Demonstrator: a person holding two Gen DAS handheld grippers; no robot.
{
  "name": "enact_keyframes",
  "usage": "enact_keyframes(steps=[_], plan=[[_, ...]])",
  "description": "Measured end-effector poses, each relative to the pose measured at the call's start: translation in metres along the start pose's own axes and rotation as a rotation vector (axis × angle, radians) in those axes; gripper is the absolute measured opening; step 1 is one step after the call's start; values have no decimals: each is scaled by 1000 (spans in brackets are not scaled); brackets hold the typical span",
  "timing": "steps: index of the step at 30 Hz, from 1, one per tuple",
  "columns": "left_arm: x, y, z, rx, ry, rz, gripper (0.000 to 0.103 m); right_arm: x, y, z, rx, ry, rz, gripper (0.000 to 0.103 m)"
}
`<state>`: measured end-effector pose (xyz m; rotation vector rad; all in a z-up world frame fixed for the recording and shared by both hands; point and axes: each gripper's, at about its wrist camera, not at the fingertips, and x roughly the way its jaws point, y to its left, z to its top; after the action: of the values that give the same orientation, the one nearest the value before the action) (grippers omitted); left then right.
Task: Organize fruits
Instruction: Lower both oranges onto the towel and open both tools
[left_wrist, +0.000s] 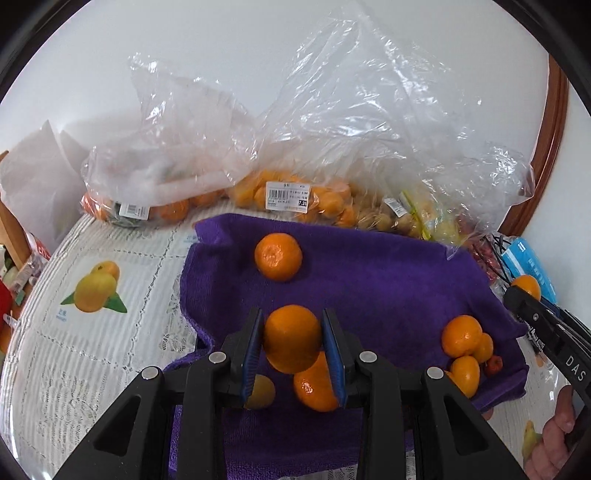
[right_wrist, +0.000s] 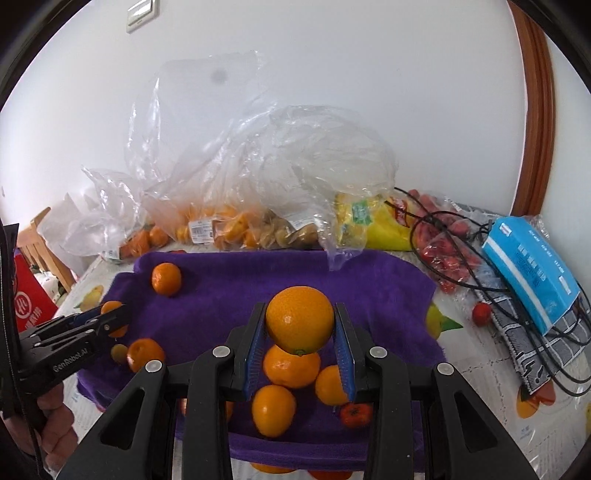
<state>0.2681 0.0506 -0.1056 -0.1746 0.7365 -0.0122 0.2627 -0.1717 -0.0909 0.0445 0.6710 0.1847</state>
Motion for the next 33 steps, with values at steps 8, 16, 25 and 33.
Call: enact_keyframes(steps=[8, 16, 25, 33], plan=[[-7, -1, 0, -1, -28, -36, 30, 7, -20, -6, 58, 15, -1, 35], [-3, 2, 0, -25, -11, -60, 30, 13, -15, -10, 33, 30, -9, 35], [0, 4, -2, -48, 8, -89, 30, 26, -11, -17, 26, 82, 30, 35], [3, -3, -5, -29, 19, -98, 30, 25, 17, -22, -58, 81, 89, 35]])
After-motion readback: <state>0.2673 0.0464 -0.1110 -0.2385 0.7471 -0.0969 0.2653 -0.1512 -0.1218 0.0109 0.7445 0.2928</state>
